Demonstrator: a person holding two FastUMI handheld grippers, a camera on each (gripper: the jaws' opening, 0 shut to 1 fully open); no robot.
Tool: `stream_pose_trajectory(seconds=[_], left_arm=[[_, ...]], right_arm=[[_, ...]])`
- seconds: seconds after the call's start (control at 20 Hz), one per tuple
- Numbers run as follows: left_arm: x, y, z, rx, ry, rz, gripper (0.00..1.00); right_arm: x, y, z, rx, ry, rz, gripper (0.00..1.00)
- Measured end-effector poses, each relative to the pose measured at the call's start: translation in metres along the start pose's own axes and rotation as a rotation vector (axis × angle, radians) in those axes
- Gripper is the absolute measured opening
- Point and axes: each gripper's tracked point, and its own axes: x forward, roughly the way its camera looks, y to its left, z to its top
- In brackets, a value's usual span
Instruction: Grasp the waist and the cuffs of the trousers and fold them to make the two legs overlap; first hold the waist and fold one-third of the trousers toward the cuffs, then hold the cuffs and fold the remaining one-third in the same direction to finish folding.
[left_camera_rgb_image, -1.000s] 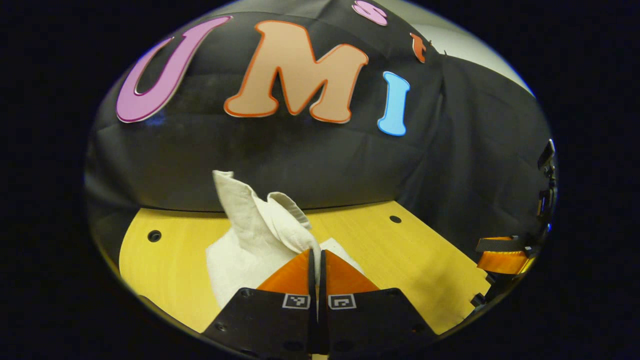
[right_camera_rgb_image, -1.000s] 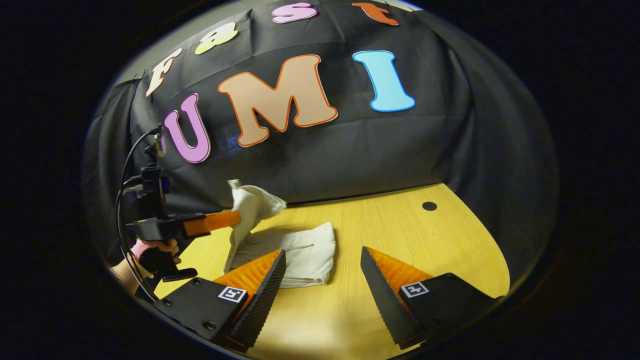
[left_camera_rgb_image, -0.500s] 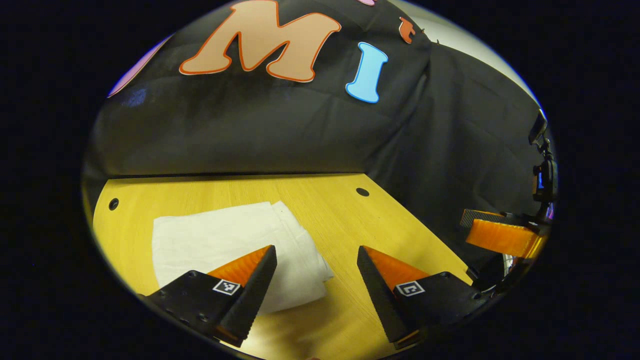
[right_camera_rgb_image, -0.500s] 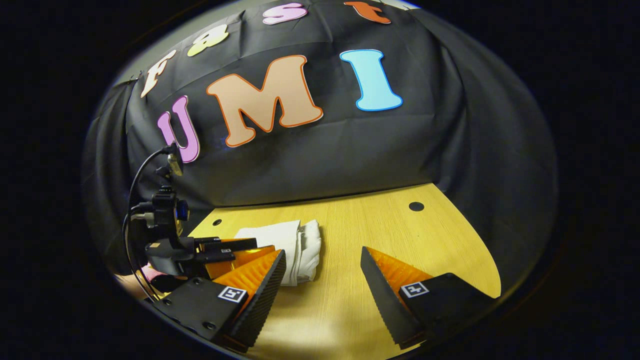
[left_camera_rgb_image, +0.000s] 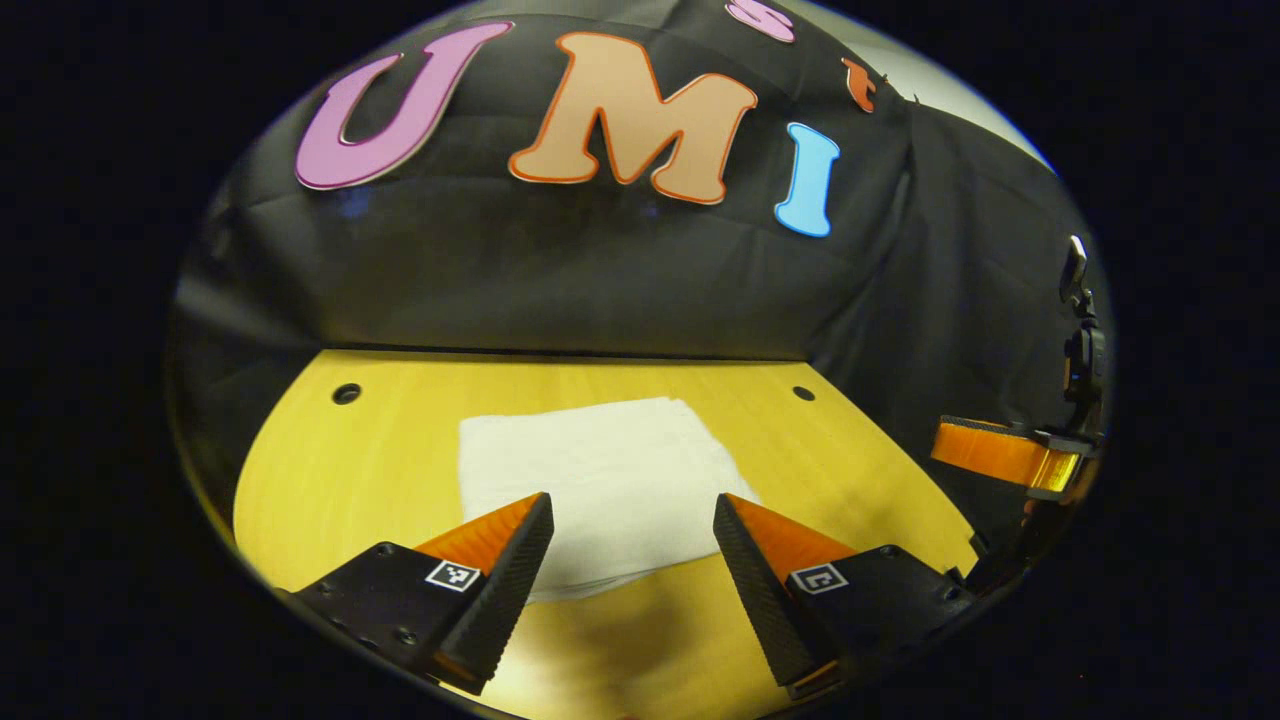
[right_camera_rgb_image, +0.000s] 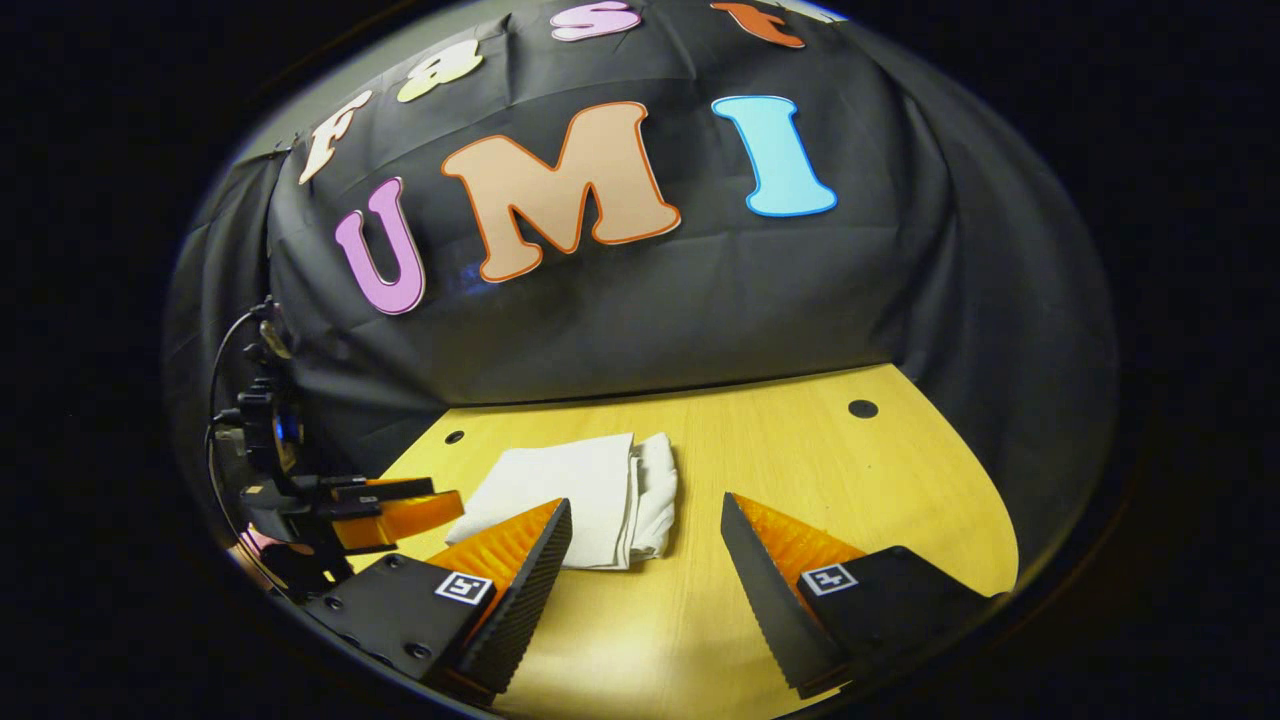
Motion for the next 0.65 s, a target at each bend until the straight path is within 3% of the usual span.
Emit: stream_pose_trajectory(seconds=[0.25,0.65], left_arm=[[-0.044,0.032,-0.008,-0.005,-0.008,0.08,0.96],[-0.068,0.034,-0.012,-0.001,-0.002,0.055,0.96]], right_arm=[[-0.008,0.016,-0.018,0.033,0.01,0.0,0.96],[-0.025,0.011,-0.044,0.052,0.029,-0.05,0.96]])
